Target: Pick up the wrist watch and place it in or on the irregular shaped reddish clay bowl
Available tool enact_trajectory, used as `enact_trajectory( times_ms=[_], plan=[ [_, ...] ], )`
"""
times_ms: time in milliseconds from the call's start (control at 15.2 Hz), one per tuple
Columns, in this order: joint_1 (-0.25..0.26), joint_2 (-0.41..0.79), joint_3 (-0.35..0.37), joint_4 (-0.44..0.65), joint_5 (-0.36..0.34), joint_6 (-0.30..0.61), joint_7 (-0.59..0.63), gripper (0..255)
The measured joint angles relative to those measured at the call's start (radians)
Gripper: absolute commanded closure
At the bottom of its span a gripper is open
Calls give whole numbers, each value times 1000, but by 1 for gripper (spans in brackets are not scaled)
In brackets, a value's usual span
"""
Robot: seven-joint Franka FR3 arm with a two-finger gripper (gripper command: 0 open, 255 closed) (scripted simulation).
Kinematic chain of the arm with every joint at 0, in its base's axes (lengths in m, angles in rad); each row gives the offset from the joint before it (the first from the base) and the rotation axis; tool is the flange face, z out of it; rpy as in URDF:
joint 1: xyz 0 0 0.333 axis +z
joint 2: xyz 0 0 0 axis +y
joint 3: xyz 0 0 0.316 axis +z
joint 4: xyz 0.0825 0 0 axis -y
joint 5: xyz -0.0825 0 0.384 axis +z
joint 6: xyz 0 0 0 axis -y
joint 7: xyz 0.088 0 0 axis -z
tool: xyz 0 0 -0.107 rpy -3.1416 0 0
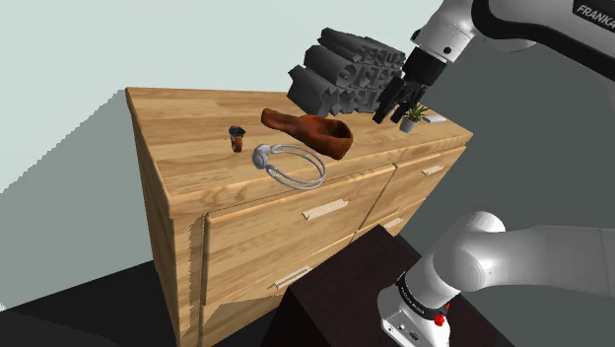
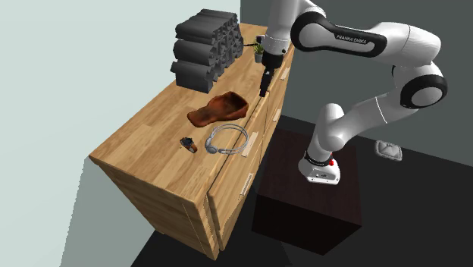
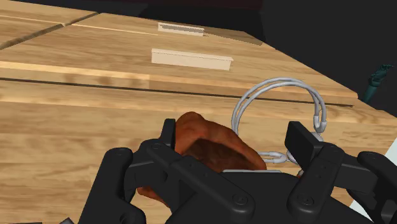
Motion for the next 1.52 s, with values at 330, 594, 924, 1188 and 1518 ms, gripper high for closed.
enact_trajectory(
  times_ms=[330, 594, 924, 1188, 1518],
  plan=[
    [8, 90, 51, 26, 18, 58, 43, 0],
    [16, 207, 116, 69, 30, 125, 101, 0],
    [22, 382, 197, 164, 23, 194, 183, 0],
    [28, 529, 258, 259, -3, 234, 256, 0],
    [42, 728, 320, 410, -67, 257, 351, 0]
  ],
)
